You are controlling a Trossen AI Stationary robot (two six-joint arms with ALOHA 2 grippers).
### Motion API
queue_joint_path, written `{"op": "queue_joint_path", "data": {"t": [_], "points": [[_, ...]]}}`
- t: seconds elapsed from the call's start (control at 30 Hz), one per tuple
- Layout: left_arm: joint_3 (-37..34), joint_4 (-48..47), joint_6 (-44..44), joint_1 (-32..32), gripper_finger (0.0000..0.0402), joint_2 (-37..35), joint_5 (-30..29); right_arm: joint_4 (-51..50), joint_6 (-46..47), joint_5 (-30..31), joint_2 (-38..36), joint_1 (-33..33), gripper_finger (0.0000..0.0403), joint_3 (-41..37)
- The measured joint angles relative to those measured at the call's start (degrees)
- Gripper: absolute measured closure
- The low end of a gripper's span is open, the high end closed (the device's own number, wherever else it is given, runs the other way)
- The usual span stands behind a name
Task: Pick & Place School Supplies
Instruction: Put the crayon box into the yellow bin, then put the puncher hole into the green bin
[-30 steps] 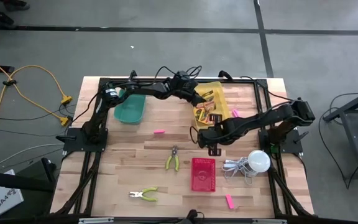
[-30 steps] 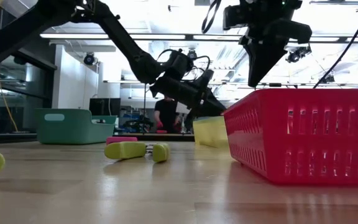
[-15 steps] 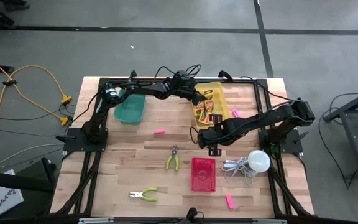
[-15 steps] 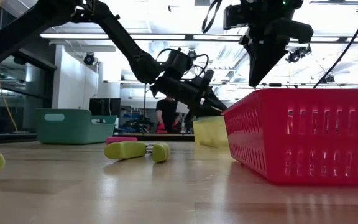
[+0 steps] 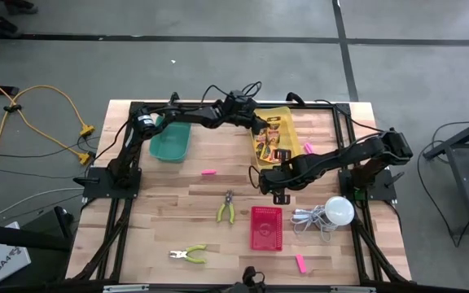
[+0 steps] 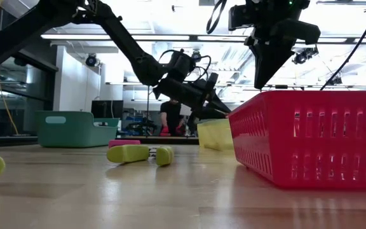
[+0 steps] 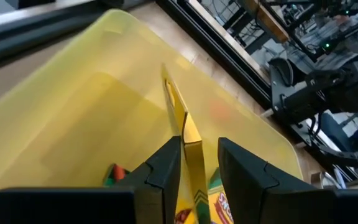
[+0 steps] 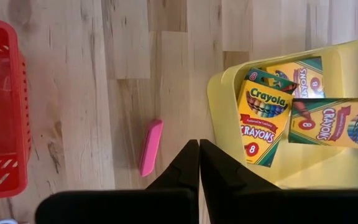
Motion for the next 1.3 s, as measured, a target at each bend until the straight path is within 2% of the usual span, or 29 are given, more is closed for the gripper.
{"op": "queue_joint_path", "data": {"t": [0.23,0.6,0.93,1.3], "points": [[0.0,0.5,-0.1,0.9,0.0297,0.0,-1.5,0.0,0.0,0.0,0.0,0.0,0.0401,0.0],[0.0,5.2,-0.2,0.6,0.0297,0.0,-1.1,0.0,-0.1,-0.1,0.0,0.0,0.0401,0.0],[0.0,5.2,-1.4,0.4,0.0297,0.0,-1.1,0.3,0.1,-0.5,0.0,0.0,0.0401,0.0],[0.0,5.1,2.6,-1.2,0.0297,0.0,-2.9,0.3,0.5,-0.7,0.0,0.7,0.0401,0.0]]}}
